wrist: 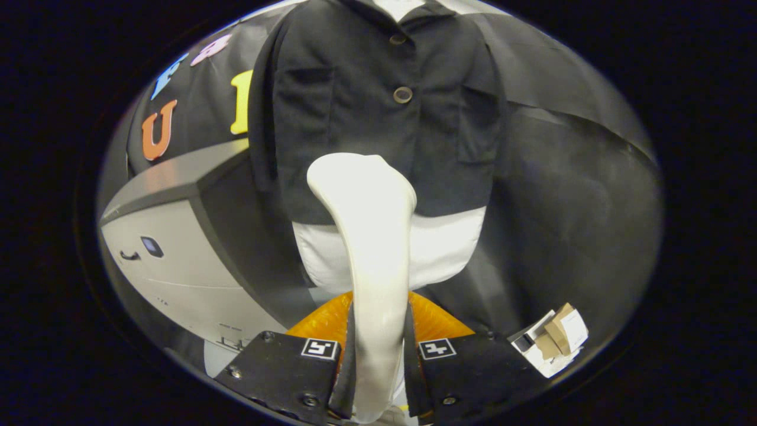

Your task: Iron the clothes twice with a garment steamer, once on the left side and once on the right side.

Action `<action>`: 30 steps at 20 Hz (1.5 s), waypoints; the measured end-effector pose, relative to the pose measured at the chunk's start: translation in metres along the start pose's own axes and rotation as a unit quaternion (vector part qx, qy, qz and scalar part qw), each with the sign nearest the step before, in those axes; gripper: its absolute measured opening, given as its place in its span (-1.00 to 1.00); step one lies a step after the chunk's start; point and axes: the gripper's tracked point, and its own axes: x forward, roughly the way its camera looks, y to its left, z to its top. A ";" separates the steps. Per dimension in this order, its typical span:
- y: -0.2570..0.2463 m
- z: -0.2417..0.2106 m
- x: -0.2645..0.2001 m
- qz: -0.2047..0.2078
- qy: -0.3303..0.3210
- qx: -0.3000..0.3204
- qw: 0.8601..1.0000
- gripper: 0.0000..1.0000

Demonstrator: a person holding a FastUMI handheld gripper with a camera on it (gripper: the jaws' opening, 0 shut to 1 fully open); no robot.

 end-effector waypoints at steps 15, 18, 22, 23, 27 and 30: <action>-0.076 0.159 -0.104 -0.021 -0.180 0.057 0.982 -0.27; -0.092 0.213 -0.097 0.000 -0.233 0.064 0.970 -0.27; -0.113 0.285 -0.093 0.018 -0.297 0.070 0.952 -0.27; -0.119 0.301 -0.091 0.022 -0.310 0.072 0.948 -0.27; -0.140 0.363 -0.095 0.044 -0.360 0.075 0.929 -0.27; -0.147 0.400 -0.096 0.058 -0.384 0.073 0.919 -0.27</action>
